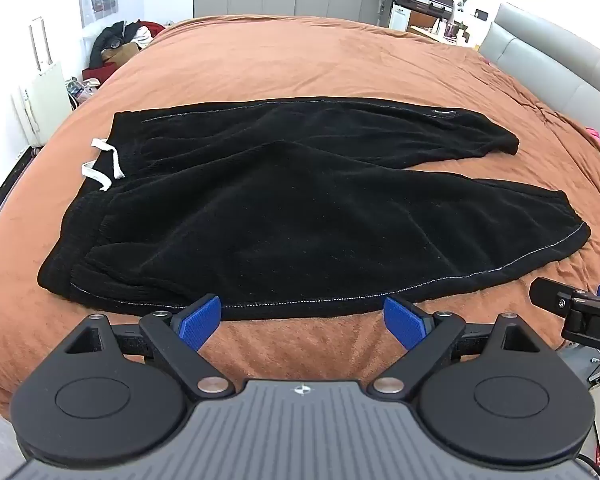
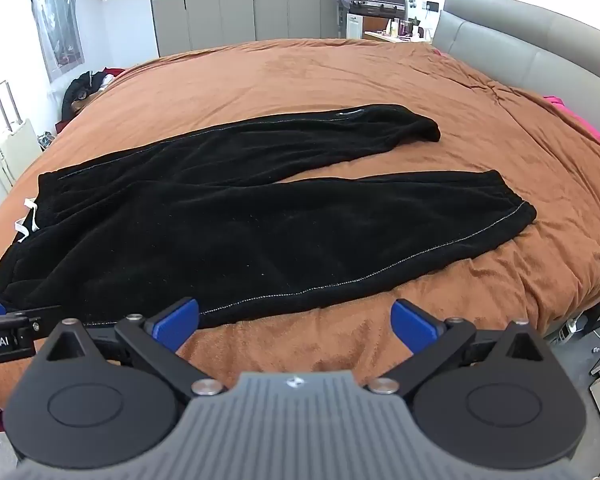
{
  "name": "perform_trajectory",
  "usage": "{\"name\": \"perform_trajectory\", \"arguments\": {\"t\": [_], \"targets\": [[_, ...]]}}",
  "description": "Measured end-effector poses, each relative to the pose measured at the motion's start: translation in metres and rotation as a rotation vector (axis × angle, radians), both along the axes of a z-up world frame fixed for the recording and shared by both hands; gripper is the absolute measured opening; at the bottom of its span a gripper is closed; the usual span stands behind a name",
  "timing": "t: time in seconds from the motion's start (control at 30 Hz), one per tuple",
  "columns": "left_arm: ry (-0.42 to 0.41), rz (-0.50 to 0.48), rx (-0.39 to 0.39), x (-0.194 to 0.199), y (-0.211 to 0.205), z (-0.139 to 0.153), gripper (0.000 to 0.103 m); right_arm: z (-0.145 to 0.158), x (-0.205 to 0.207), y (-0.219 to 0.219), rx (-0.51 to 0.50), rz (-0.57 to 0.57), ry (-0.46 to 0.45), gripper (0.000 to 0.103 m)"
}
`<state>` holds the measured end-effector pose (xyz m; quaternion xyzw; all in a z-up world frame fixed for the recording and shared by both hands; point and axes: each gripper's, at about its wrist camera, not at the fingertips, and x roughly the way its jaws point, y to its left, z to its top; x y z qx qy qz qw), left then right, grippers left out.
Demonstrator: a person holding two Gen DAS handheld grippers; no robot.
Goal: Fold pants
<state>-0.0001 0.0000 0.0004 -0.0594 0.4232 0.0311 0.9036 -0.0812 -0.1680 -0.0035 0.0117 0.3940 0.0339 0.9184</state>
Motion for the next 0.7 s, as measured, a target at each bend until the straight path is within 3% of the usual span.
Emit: {"name": "perform_trajectory", "arguments": {"t": [0.7], "targets": [[-0.012,0.002,0.004,0.0,-0.001,0.002,0.103,0.0,0.0,0.0,-0.003,0.002,-0.004,0.098]]}}
